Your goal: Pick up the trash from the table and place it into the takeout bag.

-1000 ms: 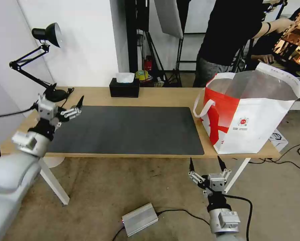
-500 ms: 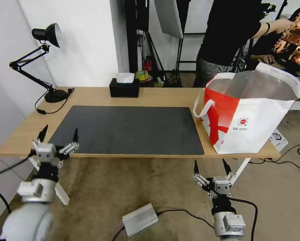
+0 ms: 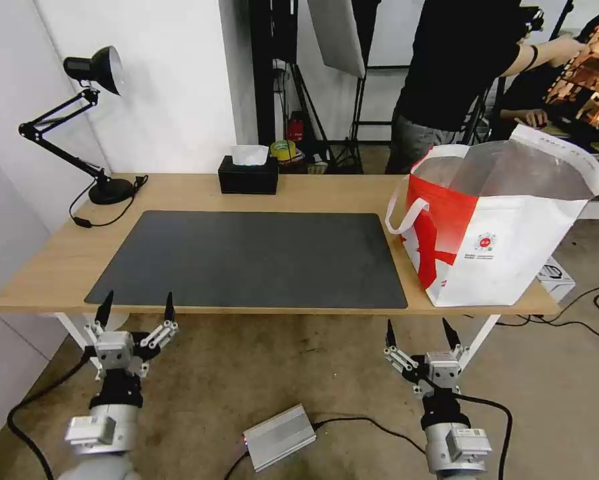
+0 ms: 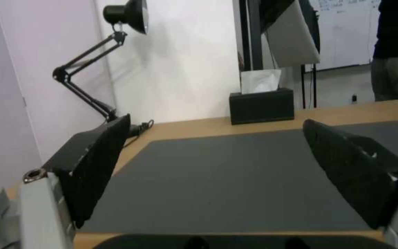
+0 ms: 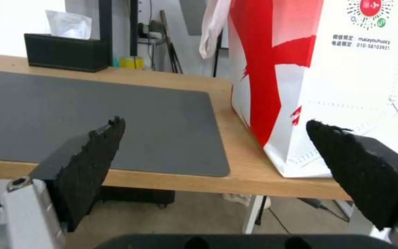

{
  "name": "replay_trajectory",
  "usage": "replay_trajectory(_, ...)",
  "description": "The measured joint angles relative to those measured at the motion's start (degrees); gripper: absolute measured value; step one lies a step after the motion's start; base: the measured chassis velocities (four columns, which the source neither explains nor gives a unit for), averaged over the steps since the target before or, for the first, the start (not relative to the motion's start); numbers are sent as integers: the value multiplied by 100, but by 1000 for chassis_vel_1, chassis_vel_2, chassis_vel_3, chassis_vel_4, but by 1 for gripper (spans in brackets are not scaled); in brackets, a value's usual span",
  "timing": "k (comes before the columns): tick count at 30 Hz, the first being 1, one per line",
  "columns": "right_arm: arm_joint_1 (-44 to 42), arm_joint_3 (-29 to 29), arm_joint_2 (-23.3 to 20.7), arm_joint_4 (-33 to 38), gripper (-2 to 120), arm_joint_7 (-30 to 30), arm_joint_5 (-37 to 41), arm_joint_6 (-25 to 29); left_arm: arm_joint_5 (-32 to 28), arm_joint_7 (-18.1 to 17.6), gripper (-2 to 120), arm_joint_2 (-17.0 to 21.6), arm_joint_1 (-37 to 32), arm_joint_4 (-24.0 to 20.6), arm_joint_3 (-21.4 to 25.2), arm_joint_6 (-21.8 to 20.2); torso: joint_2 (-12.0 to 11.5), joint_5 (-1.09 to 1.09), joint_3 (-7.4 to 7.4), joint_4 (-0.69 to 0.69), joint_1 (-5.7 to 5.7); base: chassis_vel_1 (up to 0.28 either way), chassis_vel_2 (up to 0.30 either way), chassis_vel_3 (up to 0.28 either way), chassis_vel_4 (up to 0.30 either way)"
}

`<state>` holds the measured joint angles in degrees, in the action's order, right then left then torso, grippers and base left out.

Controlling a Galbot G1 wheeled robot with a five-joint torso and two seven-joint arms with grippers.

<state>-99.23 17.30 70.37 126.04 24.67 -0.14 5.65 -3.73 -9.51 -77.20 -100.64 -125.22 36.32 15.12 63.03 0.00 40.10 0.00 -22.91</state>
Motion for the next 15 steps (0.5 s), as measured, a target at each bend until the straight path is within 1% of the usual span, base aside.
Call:
replay_trajectory(5, 2, 9, 14, -40, 100, -15, -53, 69, 91, 21, 100, -123, -125, 119, -62, 233, 0, 0, 0, 0, 0, 0, 0, 0, 0)
replay_trajectory(15, -31, 11, 73, -140, 100, 5, -156, 159, 158, 60, 100, -100, -237, 268, -116, 451, 0, 0, 0, 0, -1, 0, 0, 0, 0)
